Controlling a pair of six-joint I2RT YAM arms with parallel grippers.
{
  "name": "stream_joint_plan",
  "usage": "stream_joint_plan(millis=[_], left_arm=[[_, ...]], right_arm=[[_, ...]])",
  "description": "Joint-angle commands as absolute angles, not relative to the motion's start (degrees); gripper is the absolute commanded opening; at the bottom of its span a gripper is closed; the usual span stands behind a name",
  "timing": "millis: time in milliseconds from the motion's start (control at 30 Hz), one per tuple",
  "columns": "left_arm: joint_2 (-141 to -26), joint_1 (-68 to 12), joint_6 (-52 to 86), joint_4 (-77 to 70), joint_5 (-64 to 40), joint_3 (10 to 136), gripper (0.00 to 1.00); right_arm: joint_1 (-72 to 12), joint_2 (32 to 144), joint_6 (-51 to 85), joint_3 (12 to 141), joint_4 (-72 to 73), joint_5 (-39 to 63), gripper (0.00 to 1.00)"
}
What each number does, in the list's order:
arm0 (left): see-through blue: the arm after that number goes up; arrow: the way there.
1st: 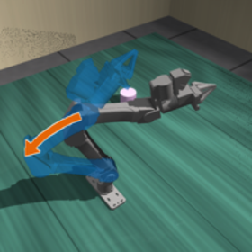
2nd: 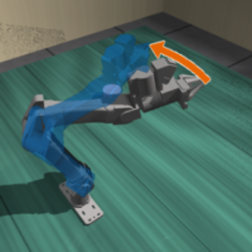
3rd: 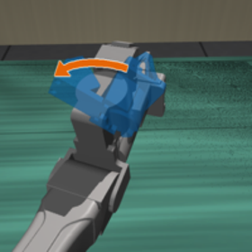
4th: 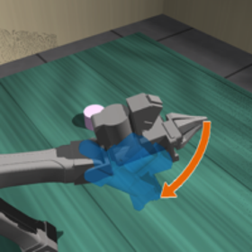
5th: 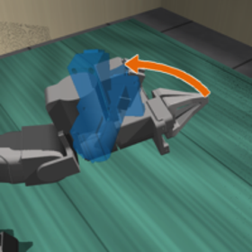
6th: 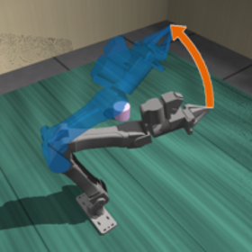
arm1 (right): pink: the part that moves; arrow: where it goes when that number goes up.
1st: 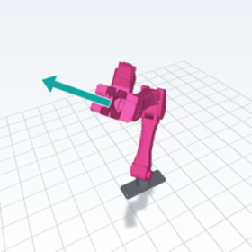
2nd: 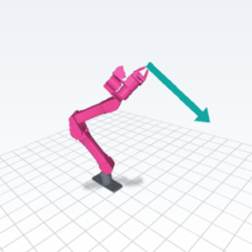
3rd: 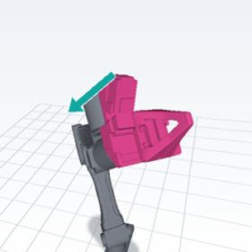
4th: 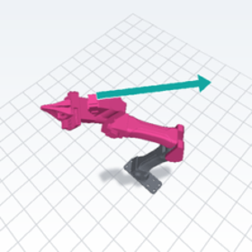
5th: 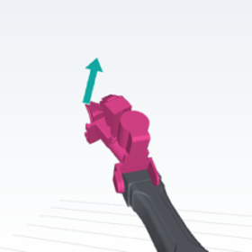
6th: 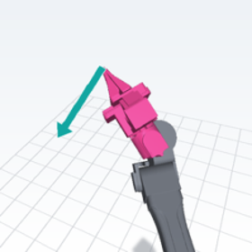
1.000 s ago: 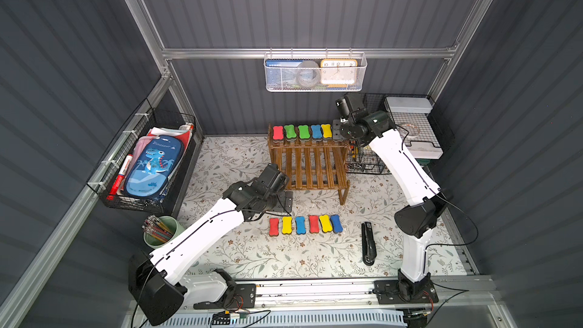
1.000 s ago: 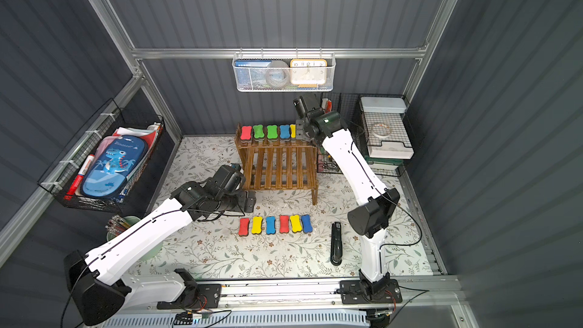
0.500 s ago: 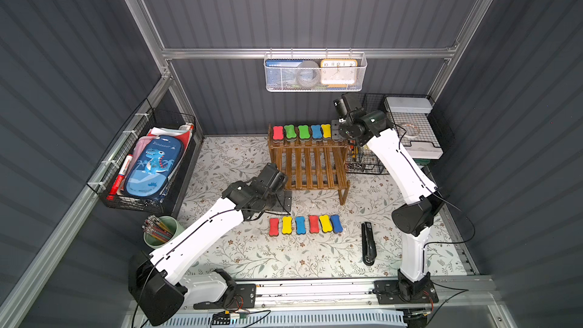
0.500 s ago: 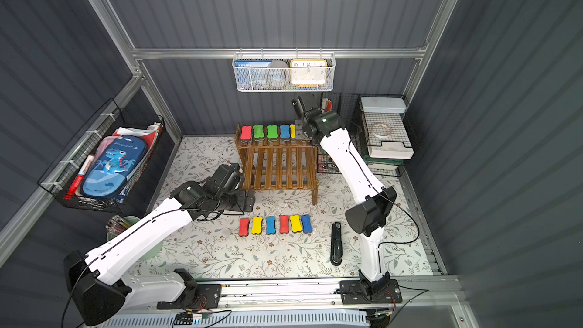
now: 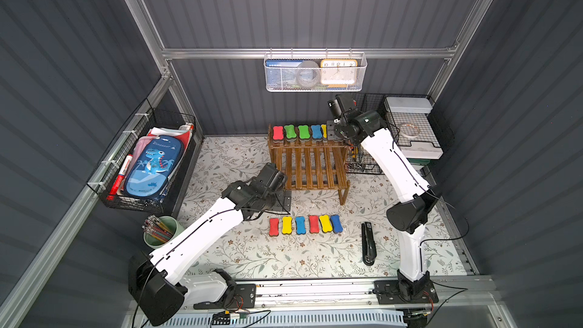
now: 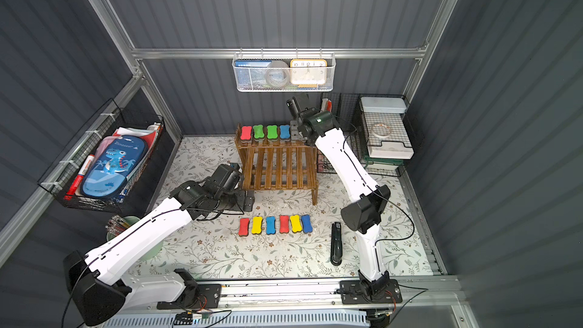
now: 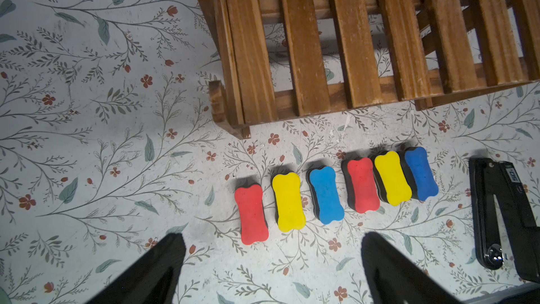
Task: Remove the whiteboard erasers from the shelf
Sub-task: Pick up the whiteboard eraser from the shelf.
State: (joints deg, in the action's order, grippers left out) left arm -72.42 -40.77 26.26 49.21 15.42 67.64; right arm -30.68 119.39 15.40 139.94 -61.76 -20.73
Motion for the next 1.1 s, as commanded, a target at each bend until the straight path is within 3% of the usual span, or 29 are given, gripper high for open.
stream_joint_plan(millis=[0,1067], left_arm=[[-72.4,-40.3,25.3,49.7,15.2,66.7,0.99],[-73.8,-39.7,25.6,49.1,14.7,65.3,0.99]], right_arm=[[-31.6,120.1,14.4,141.2,-63.1,-21.6,0.40],[-33.0,118.6,17.9,140.8,-58.7,-10.1,0.40]])
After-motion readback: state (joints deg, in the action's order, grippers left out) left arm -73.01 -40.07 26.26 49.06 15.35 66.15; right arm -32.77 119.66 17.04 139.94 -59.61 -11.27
